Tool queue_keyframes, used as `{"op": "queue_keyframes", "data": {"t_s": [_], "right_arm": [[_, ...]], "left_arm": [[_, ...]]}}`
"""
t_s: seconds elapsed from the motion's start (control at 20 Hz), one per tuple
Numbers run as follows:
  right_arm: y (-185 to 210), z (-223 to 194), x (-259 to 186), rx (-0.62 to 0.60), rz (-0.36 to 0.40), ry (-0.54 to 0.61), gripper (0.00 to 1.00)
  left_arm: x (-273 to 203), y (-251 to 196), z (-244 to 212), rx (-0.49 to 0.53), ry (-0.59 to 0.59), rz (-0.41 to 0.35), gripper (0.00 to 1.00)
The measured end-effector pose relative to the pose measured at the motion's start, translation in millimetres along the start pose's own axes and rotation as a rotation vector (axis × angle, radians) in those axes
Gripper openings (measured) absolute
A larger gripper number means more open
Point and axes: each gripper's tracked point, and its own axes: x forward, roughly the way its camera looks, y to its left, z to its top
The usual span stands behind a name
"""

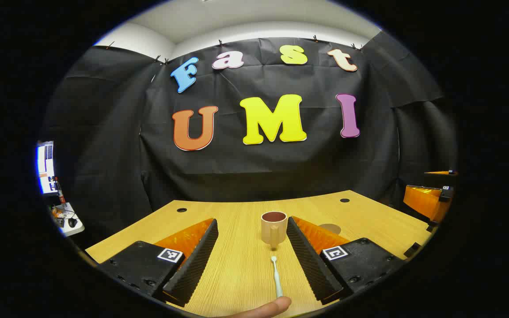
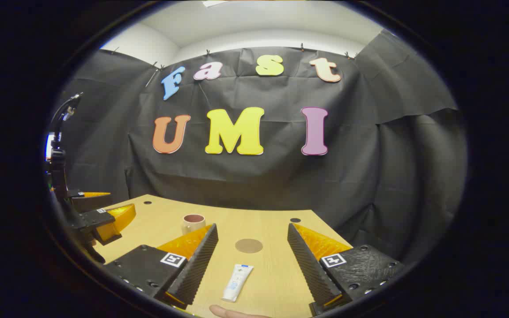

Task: Put the toothbrush and toothpaste on the desktop into the cup, then pick up the cup and place it on the coaster on the desktop.

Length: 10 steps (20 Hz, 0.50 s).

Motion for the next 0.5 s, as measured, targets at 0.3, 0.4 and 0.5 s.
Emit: {"op": "queue_keyframes", "data": {"t_s": [0.3, 0.4, 0.5], "right_arm": [[-7, -4, 4, 0.009, -0.019, 0.0, 0.95], [-13, -8, 7, 0.016, -0.031, 0.006, 0.95], [-14, -10, 8, 0.017, -0.031, 0.012, 0.95]], "left_arm": [[1, 1, -2, 0.002, -0.005, 0.008, 0.99], [5, 1, -6, -0.003, 0.0, 0.01, 0.99], [6, 2, -10, -0.016, 0.011, 0.01, 0.99]]}}
